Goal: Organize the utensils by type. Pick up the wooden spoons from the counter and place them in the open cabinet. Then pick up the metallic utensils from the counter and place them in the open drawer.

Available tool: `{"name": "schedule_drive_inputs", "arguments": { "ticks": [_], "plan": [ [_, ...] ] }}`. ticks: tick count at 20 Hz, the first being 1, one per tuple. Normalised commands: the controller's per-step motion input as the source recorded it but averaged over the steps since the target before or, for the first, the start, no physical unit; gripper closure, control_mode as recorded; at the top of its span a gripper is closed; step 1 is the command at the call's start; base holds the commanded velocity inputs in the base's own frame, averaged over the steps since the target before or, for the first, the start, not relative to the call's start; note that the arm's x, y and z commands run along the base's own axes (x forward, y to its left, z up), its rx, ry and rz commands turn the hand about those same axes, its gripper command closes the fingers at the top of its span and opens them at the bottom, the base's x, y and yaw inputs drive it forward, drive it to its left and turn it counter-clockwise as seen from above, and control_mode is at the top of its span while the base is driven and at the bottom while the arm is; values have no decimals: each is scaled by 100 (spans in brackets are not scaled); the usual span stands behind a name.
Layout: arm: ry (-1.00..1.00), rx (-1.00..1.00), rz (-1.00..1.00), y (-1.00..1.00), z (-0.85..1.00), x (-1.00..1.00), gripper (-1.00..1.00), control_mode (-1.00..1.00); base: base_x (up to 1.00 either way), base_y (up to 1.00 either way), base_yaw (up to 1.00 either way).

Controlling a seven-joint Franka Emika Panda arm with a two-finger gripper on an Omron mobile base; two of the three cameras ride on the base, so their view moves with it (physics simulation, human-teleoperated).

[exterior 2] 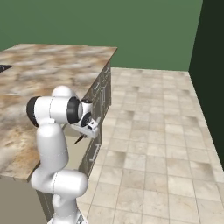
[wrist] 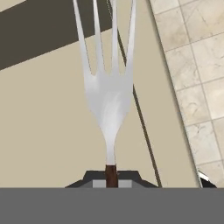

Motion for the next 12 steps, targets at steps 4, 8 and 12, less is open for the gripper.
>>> {"name": "schedule_drive_inputs", "arguments": {
  "ticks": [4, 8, 12],
  "plan": [
    [0, 0, 0, 1, -38, 4, 100, -100, 0, 0, 0],
    [0, 0, 0, 0, -28, 13, 100, -100, 0, 0, 0],
    [0, 1, 0, 0, -26, 11, 100, -100, 0, 0, 0]
  ]
}}
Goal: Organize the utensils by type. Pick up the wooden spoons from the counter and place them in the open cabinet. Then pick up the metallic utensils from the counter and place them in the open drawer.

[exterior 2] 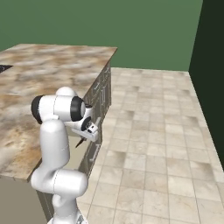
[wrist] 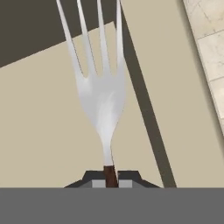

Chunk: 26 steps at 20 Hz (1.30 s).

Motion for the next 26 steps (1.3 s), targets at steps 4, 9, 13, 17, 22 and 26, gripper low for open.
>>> {"name": "schedule_drive_inputs", "arguments": {
  "ticks": [4, 9, 13, 17, 22, 26],
  "plan": [
    [0, 3, 0, 0, -26, 10, 100, -100, 0, 0, 0],
    [0, 0, 0, -9, -29, 1, 100, -100, 0, 0, 0],
    [4, 0, 0, -33, -32, 0, 100, -100, 0, 0, 0],
    [7, 0, -2, -42, -34, -2, 100, -100, 0, 0, 0],
    [9, 0, -4, -45, -37, -1, 100, -100, 0, 0, 0],
    [11, 0, -4, -45, -41, 0, 100, -100, 0, 0, 0]
  ]
}}
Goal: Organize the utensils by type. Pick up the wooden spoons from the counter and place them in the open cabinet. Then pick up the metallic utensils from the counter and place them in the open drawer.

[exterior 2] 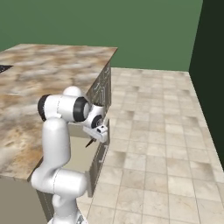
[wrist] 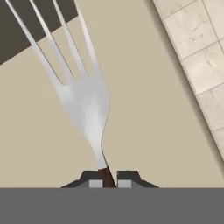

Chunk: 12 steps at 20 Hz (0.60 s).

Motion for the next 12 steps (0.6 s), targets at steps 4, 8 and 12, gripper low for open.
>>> {"name": "schedule_drive_inputs", "arguments": {
  "ticks": [4, 8, 12],
  "plan": [
    [17, 0, -3, -41, -48, 0, 100, -100, 0, 0, 0],
    [23, 0, -3, -34, -50, 0, 100, -100, 0, 0, 0],
    [21, 0, -2, -21, -50, 1, 100, -100, 0, 0, 0]
  ]
}}
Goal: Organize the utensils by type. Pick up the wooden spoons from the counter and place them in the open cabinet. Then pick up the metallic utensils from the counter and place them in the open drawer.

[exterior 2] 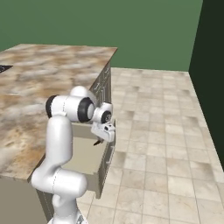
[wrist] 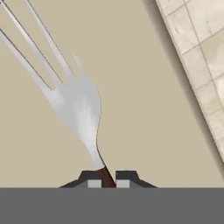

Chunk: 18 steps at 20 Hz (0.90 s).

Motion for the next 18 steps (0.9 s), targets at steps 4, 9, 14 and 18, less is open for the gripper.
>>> {"name": "schedule_drive_inputs", "arguments": {
  "ticks": [4, 9, 14, 18],
  "plan": [
    [14, 0, 0, 9, -35, 6, 100, -100, 0, 0, 0],
    [2, 2, 0, 52, -2, 3, 100, -100, 0, 0, 0],
    [0, 0, 0, 72, -1, 0, 100, -100, 0, 0, 0],
    [3, 0, 0, 63, -13, 1, 100, -100, 0, 0, 0]
  ]
}}
